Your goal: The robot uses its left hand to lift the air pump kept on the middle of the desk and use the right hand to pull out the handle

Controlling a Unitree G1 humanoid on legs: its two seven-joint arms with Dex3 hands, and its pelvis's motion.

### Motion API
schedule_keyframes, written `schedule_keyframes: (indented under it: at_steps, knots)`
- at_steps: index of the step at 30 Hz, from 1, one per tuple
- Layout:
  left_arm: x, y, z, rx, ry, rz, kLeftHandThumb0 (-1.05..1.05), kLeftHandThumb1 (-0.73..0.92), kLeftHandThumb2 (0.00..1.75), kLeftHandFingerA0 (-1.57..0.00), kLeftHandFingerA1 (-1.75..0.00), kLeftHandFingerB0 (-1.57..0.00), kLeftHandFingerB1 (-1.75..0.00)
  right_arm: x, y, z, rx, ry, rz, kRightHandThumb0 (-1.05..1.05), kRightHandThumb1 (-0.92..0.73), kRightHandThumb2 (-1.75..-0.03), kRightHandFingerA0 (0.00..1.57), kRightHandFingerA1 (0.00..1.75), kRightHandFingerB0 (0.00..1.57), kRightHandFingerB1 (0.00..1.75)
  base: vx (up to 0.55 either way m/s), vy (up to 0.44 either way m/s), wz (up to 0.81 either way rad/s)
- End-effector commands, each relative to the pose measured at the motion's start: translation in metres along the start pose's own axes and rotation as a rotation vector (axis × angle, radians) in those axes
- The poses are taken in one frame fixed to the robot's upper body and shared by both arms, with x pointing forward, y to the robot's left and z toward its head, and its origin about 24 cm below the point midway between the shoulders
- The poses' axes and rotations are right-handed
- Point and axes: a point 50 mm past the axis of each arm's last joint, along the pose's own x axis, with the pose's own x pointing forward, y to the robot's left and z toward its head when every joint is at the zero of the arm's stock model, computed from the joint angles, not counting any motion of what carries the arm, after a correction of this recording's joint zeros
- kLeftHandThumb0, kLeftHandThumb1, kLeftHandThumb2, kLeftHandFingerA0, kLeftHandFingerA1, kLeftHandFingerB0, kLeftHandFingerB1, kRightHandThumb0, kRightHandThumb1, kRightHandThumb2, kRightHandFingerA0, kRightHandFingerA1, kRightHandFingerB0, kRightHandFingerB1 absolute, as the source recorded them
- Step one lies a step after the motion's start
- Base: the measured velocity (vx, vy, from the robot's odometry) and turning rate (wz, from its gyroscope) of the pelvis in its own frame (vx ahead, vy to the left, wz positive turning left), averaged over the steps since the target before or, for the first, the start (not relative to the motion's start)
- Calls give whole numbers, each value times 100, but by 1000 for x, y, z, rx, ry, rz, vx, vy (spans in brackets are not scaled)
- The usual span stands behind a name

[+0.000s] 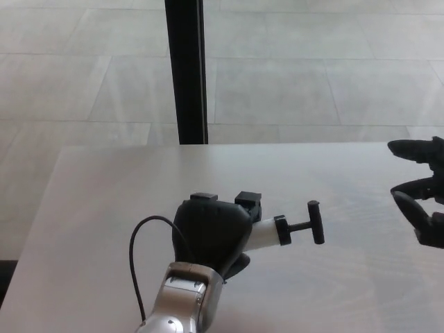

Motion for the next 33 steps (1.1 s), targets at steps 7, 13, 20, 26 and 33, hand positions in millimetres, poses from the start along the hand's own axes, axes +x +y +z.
schedule_keyframes:
  at_steps: [7,13,20,26,33]
  knots:
    - [7,15,6,21,-193,214,-12,53,83,-90,-163,-90,-104,18,26,-3,-33,164,39,-58,-63,-59,69,113,51,42,0,0,0]
    - [8,15,6,6,-181,231,-12,59,79,-86,-170,-82,-134,20,38,0,-44,159,80,-54,-63,-59,87,101,53,42,0,0,0]
    - [13,22,10,-54,-196,239,-17,64,67,-89,-153,-87,-73,21,48,1,-54,152,110,-52,-61,-57,91,104,55,44,0,0,0]
    - [15,23,12,-58,-180,232,-19,55,69,-93,-149,-89,-77,19,55,1,-73,145,131,-48,-59,-58,95,112,56,45,0,0,0]
    - [12,20,12,-63,-172,246,-24,60,66,-94,-154,-89,-78,19,58,4,-88,123,112,-44,-64,-58,106,118,64,47,0,0,0]
